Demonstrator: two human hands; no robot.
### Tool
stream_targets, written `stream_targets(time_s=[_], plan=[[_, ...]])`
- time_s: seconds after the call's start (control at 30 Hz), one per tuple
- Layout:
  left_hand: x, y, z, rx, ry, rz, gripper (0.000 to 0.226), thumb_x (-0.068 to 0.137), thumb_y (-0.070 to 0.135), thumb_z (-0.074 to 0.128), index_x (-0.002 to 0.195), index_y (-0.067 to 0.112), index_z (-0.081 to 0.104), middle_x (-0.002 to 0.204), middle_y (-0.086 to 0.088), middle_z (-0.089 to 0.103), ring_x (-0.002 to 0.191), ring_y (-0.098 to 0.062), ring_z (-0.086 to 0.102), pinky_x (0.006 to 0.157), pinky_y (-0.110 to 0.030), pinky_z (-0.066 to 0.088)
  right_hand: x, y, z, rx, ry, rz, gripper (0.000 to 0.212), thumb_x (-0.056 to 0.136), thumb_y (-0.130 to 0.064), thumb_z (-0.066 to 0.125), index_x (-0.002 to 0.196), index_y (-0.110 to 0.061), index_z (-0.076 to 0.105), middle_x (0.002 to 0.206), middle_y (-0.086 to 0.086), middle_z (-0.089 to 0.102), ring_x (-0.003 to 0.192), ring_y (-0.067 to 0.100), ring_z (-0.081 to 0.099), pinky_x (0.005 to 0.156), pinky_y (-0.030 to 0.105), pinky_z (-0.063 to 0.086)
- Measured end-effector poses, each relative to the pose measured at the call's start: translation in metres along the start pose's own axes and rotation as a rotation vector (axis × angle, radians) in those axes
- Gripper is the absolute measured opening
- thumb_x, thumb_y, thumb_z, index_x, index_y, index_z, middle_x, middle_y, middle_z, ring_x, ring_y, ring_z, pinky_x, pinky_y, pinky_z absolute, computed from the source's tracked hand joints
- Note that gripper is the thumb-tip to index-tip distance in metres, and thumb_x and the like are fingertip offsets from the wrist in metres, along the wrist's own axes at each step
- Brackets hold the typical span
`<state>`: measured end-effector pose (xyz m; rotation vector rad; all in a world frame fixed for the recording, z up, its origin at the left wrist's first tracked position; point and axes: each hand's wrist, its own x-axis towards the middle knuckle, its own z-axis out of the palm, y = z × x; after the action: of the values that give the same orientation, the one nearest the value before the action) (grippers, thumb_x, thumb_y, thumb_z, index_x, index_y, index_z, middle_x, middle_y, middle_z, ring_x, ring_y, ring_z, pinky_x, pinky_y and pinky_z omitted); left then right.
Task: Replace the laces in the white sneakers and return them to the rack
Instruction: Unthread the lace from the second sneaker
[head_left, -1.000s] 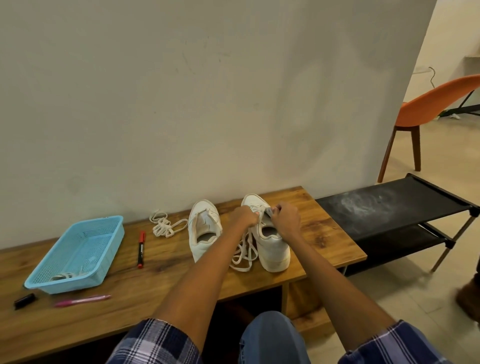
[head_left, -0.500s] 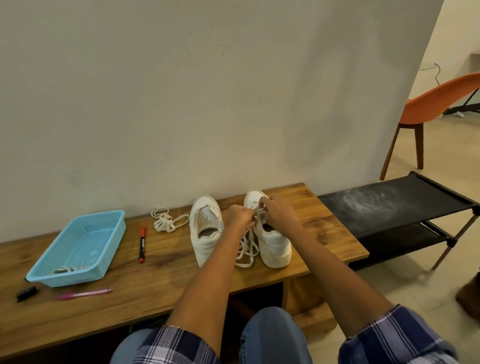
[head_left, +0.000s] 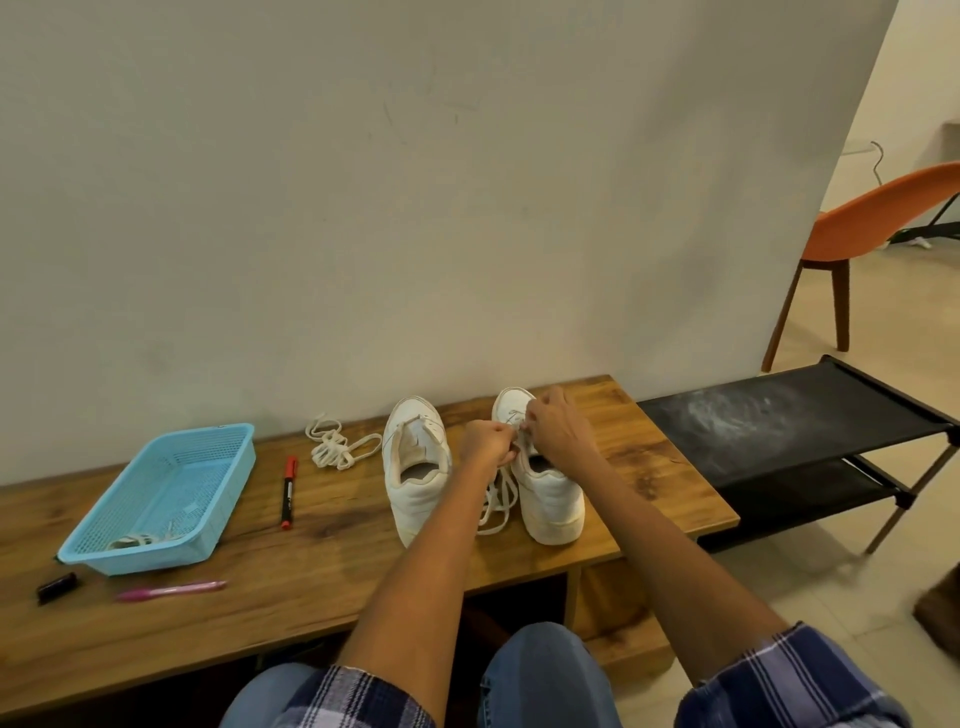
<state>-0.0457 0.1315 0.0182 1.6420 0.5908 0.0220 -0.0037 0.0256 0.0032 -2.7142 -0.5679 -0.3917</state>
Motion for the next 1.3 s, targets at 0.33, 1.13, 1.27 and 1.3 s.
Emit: stream_targets(time_s=[0.33,1.13,1.27,1.3], plan=[[0.001,0.001,0.001,0.125,0.000,0.054,0.024,0.094,0.007,0.054,0.112,-0.003,0.065,0.091,-0.015,0.065,0.056,-0.011,0.052,0.047,-0.014,0.046,-0.006,-0.001,-0.025,-0.023,-0.182,-0.071,0.031,0.099,-0.022,0.042,0.122,-0.008,0.056,0.126,0.014,0.050,0.119,0.027,0.041,0.096,0.031,0.036],[0.001,0.000,0.000,0.157,-0.011,0.075,0.019,0.093,0.010,0.055,0.103,0.000,0.068,0.087,-0.009,0.062,0.064,-0.017,0.058,0.061,-0.022,0.052,-0.003,-0.005,-0.026,-0.136,-0.215,-0.056,0.035,0.099,-0.030,0.040,0.113,-0.008,0.063,0.115,0.013,0.054,0.114,0.027,0.044,0.092,0.036,0.037],[0.003,0.000,0.002,0.119,-0.017,0.063,0.018,0.094,0.007,0.054,0.079,0.005,0.066,0.077,-0.005,0.058,0.064,-0.015,0.057,0.086,-0.035,0.055,0.006,0.007,-0.029,0.482,0.365,0.403,0.030,0.098,-0.019,0.039,0.093,-0.005,0.065,0.093,0.014,0.057,0.090,0.024,0.050,0.083,0.039,0.041],[0.003,0.000,0.002,0.124,-0.016,0.056,0.021,0.093,0.006,0.054,0.075,0.009,0.064,0.075,-0.005,0.058,0.066,-0.017,0.058,0.088,-0.035,0.055,0.009,0.010,-0.031,0.364,0.344,0.408,0.026,0.098,-0.020,0.040,0.107,-0.007,0.061,0.110,0.015,0.056,0.106,0.027,0.048,0.092,0.040,0.039]])
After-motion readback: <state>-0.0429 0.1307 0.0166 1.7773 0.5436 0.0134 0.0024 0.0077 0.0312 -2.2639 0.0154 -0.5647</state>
